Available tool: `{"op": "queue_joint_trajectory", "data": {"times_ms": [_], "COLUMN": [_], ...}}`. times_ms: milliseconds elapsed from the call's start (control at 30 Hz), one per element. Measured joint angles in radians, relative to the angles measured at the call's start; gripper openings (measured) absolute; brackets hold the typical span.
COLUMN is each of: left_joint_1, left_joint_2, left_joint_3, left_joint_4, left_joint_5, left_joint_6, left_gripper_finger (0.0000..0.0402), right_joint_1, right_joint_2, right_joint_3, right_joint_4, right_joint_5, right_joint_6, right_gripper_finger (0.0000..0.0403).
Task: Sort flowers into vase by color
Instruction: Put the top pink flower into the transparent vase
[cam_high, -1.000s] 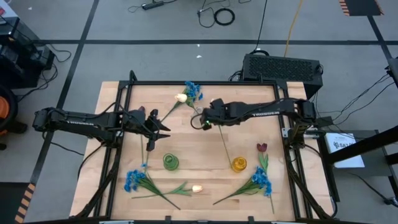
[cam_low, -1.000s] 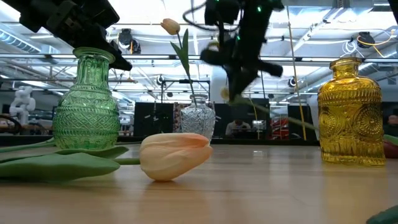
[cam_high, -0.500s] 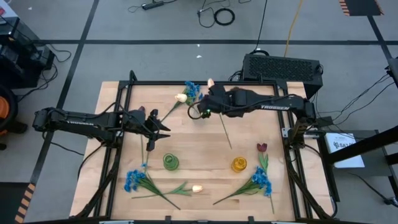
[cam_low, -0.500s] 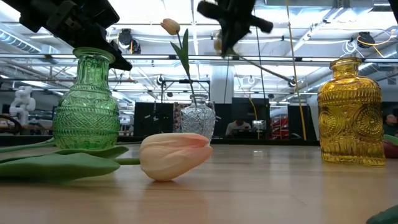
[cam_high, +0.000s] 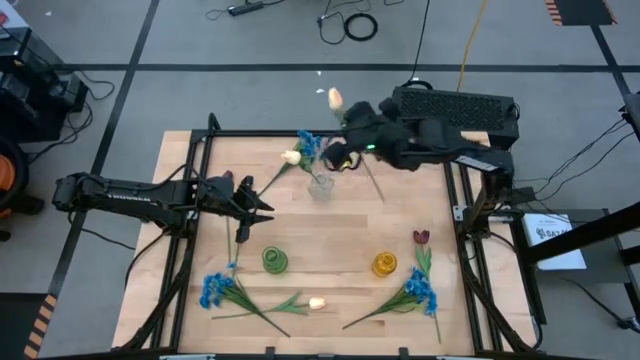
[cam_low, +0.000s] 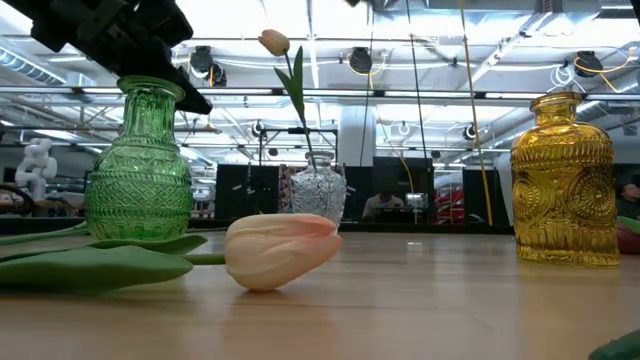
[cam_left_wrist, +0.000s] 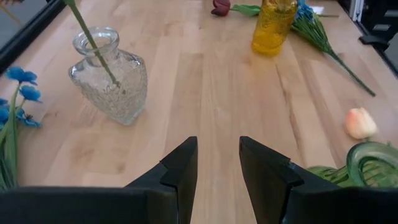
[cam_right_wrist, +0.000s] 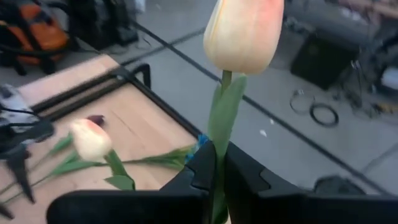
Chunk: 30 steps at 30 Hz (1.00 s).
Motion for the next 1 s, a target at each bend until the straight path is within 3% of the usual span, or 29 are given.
{"op": "queue_joint_trajectory", "data": {"times_ms": [367, 533, 633, 800, 1000], "left_joint_1": [0.000, -0.013, -0.033, -0.064, -0.108], "left_joint_2": [0.000, 0.000, 0.000, 0.000, 0.000], "left_joint_3": [0.000, 0.000, 0.000, 0.000, 0.000], "left_joint_4": [-0.063, -0.062, -0.062, -0.062, -0.061], "left_joint_5": [0.000, -0.014, -0.051, -0.115, -0.145], "left_joint_6": [-0.114, -0.181, -0.200, -0.243, -0.273], "left_gripper_finger": [0.0125, 0.0125, 0.0125, 0.0125, 0.0125], "right_joint_1": [0.115, 0.175, 0.206, 0.236, 0.221], "right_joint_2": [-0.210, -0.270, -0.326, -0.443, -0.518], "right_joint_3": [-0.006, -0.092, -0.203, -0.546, -1.003], "right_joint_4": [-0.003, -0.062, -0.003, 0.337, 1.168], "right_joint_5": [0.010, 0.002, 0.032, 0.089, 0.026], "right_joint_6": [-0.102, -0.104, -0.087, -0.139, -0.431], "right_gripper_finger": [0.0018, 0.0018, 0.0018, 0.0018, 0.0018]}}
